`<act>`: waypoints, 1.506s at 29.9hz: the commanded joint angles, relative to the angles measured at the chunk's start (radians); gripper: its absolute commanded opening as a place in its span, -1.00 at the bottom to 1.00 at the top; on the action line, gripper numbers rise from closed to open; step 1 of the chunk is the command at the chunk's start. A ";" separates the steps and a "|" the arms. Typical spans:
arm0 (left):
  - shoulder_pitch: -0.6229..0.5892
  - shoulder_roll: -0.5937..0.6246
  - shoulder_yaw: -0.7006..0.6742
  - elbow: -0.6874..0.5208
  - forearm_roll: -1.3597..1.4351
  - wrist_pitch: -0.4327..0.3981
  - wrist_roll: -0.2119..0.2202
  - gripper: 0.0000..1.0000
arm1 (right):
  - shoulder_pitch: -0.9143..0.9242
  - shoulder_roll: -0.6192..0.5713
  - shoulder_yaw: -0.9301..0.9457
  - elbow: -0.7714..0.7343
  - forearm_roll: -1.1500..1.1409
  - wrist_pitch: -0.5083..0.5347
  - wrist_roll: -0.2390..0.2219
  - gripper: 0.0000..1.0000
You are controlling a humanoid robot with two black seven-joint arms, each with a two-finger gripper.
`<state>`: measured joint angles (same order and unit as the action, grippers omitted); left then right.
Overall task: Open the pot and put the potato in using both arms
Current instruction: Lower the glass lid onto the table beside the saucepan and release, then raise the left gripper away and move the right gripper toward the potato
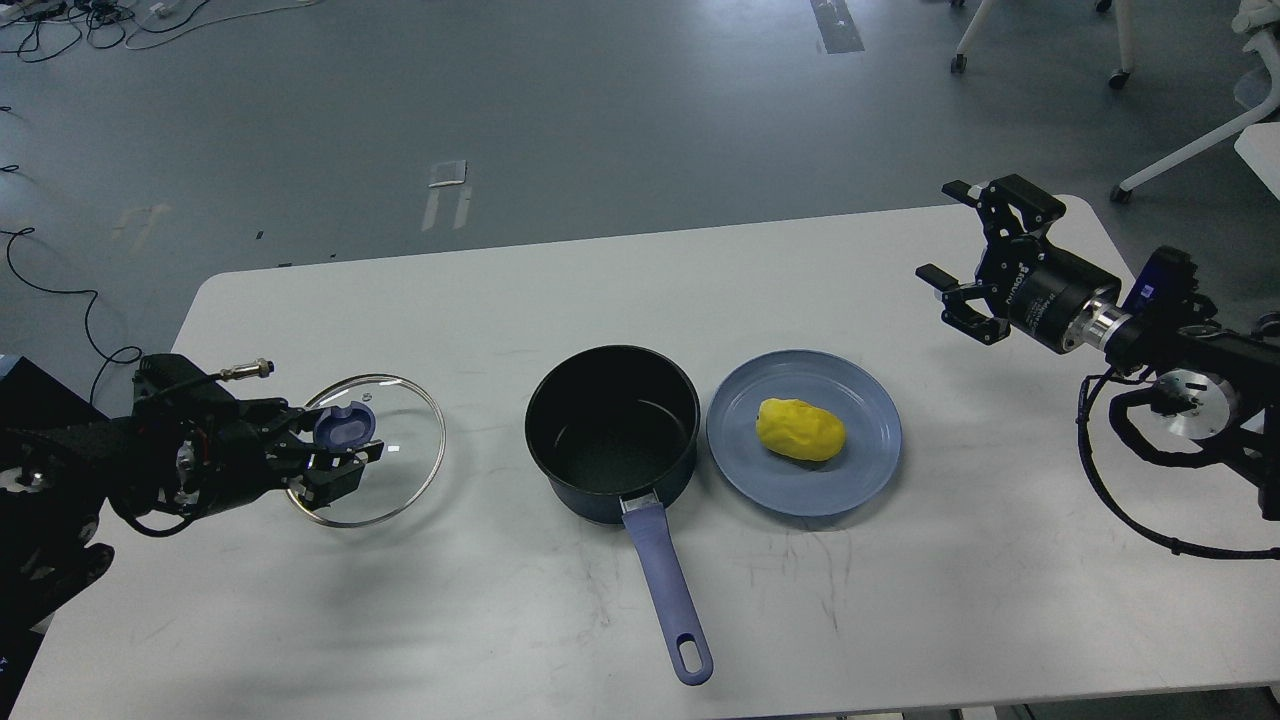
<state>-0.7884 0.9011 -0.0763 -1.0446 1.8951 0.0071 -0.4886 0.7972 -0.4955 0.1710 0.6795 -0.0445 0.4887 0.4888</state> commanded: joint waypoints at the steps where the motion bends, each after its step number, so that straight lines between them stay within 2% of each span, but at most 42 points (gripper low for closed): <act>1: 0.008 -0.016 0.000 0.018 -0.001 0.007 0.000 0.12 | 0.000 -0.009 -0.001 0.000 0.000 0.000 0.000 0.95; 4: 0.012 -0.016 0.000 0.020 -0.001 0.008 0.000 0.28 | 0.000 -0.018 -0.001 0.002 0.000 0.000 0.000 0.95; 6: 0.014 -0.019 0.000 0.021 -0.001 0.008 0.000 0.47 | 0.000 -0.026 -0.001 0.002 0.000 0.000 0.000 0.95; 13: 0.020 -0.019 0.000 0.029 -0.002 0.008 0.000 0.61 | 0.000 -0.038 -0.001 0.015 0.000 0.000 0.000 0.95; 17: 0.018 -0.005 -0.006 0.020 -0.008 0.008 0.000 0.95 | 0.000 -0.046 -0.001 0.025 0.000 0.000 0.000 0.95; 21: -0.008 0.038 -0.068 -0.064 -0.158 -0.022 0.000 0.95 | 0.007 -0.075 -0.001 0.046 -0.005 0.000 0.000 0.95; 24: -0.090 0.084 -0.074 -0.118 -0.379 -0.116 0.000 0.95 | 0.019 -0.097 -0.002 0.075 -0.043 0.000 0.000 0.95; 26: -0.179 0.088 -0.074 -0.120 -0.666 -0.258 0.000 0.95 | 0.046 -0.118 -0.002 0.103 -0.142 0.000 0.000 0.95; 28: -0.207 0.087 -0.076 -0.112 -0.899 -0.343 0.000 0.95 | 0.069 -0.129 -0.004 0.118 -0.243 0.000 0.000 0.95; 29: -0.209 0.087 -0.076 -0.112 -0.974 -0.360 0.000 0.95 | 0.079 -0.133 -0.004 0.123 -0.285 0.000 0.000 0.95; 33: -0.209 0.084 -0.076 -0.112 -1.338 -0.371 0.000 0.95 | 0.167 -0.158 -0.043 0.173 -0.529 0.000 0.000 0.95; 39: -0.187 0.079 -0.094 -0.106 -1.635 -0.394 0.000 0.95 | 0.437 -0.144 -0.354 0.224 -0.690 0.000 0.000 0.96; 42: -0.157 0.085 -0.097 -0.095 -1.683 -0.440 0.000 0.95 | 0.554 -0.083 -0.499 0.227 -0.741 0.000 0.000 0.98; 45: -0.134 0.075 -0.105 -0.081 -1.685 -0.458 0.000 0.95 | 0.657 0.015 -0.663 0.221 -0.906 0.000 0.000 0.98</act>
<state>-0.9427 0.9844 -0.1759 -1.1344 0.2189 -0.4342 -0.4885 1.3651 -0.5569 -0.3545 0.9061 -0.8223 0.4890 0.4886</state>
